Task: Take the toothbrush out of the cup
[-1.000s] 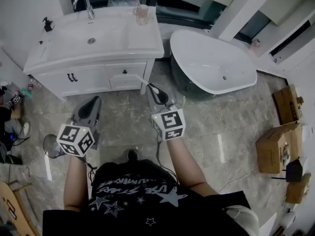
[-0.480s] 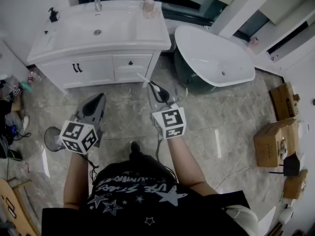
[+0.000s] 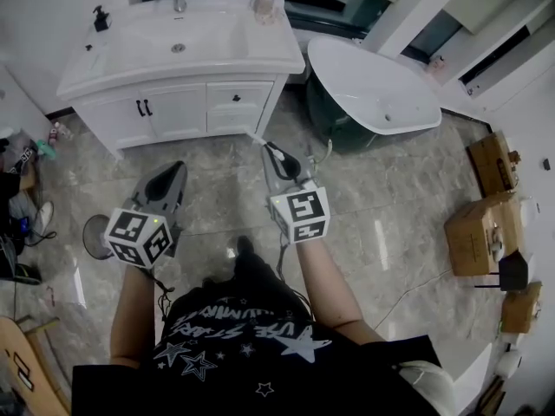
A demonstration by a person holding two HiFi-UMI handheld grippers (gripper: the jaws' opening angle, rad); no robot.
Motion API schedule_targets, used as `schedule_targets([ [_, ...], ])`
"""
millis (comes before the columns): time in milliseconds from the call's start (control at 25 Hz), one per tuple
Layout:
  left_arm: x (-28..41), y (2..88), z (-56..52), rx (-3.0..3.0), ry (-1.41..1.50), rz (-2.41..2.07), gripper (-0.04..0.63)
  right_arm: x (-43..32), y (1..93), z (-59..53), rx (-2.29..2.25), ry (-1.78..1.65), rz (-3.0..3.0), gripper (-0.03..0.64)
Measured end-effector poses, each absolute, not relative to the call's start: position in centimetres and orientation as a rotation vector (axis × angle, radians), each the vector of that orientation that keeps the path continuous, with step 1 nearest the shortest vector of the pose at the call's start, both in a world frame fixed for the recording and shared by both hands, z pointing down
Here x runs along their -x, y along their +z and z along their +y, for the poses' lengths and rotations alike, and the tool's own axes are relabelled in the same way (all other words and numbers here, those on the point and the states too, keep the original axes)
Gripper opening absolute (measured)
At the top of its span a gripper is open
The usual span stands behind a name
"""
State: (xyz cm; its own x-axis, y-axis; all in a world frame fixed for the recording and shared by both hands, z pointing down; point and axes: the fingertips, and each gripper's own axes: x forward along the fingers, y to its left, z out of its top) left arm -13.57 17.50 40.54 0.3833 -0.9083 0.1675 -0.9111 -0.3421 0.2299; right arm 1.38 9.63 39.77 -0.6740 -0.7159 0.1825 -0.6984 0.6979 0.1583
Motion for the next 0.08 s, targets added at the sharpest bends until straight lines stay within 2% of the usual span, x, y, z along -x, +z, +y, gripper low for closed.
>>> schedule_targets([
  [80, 14.15, 40.33, 19.01, -2.371, 0.014, -1.594, 0.008, -0.65, 39.68, 11.36, -1.131, -0.114, -2.675, 0.017],
])
